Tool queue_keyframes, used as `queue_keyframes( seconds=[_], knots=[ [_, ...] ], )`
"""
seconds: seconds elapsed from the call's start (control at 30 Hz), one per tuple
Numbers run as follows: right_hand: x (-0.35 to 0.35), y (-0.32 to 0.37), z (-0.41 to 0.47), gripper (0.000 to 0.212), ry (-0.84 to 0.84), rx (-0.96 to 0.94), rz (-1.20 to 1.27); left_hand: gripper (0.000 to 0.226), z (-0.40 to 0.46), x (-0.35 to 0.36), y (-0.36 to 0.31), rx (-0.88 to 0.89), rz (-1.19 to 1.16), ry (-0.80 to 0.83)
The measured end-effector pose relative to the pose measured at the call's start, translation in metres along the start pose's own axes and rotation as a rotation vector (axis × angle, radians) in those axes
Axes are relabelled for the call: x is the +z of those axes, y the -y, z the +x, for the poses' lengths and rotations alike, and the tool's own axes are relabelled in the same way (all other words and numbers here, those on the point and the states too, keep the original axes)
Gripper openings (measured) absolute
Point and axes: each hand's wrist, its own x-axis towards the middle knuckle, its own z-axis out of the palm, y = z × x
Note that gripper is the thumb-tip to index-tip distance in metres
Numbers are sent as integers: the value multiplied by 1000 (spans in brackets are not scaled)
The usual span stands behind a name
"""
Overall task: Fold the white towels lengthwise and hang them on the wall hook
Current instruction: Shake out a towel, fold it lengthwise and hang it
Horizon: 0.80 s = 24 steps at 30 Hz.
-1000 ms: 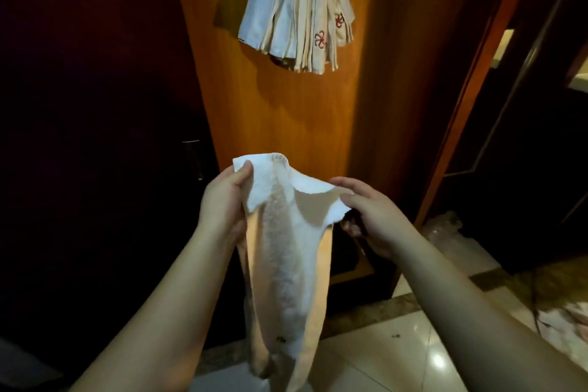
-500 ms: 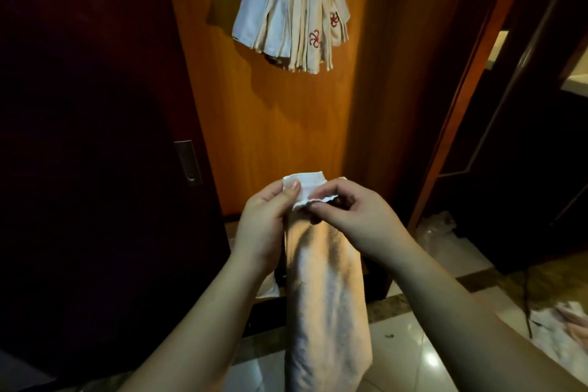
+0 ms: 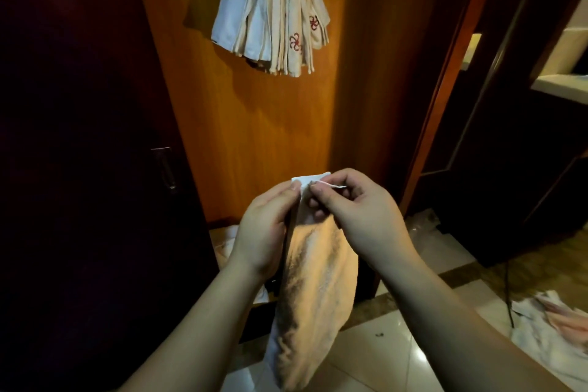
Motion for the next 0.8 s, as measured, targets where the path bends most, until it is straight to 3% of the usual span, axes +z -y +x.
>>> queue_keyframes(
  seconds=[0.13, 0.3, 0.43, 0.67, 0.8],
  knots=[
    [2, 1, 1, 4, -12, 9, 9, 37, -4, 0, -2, -28, -12, 55],
    [4, -2, 4, 5, -6, 7, -91, 29, -9, 1, -4, 96, 301, 21],
    [-4, 0, 11, 8, 207, 87, -144, 24, -7, -8, -4, 50, 317, -38],
    [-42, -21, 39, 13, 633, 193, -785, 24, -3, -30, -7, -10, 278, -16],
    [-51, -57, 42, 23, 718, 239, -1074, 21, -4, -42, -10, -12, 249, -7]
  ],
)
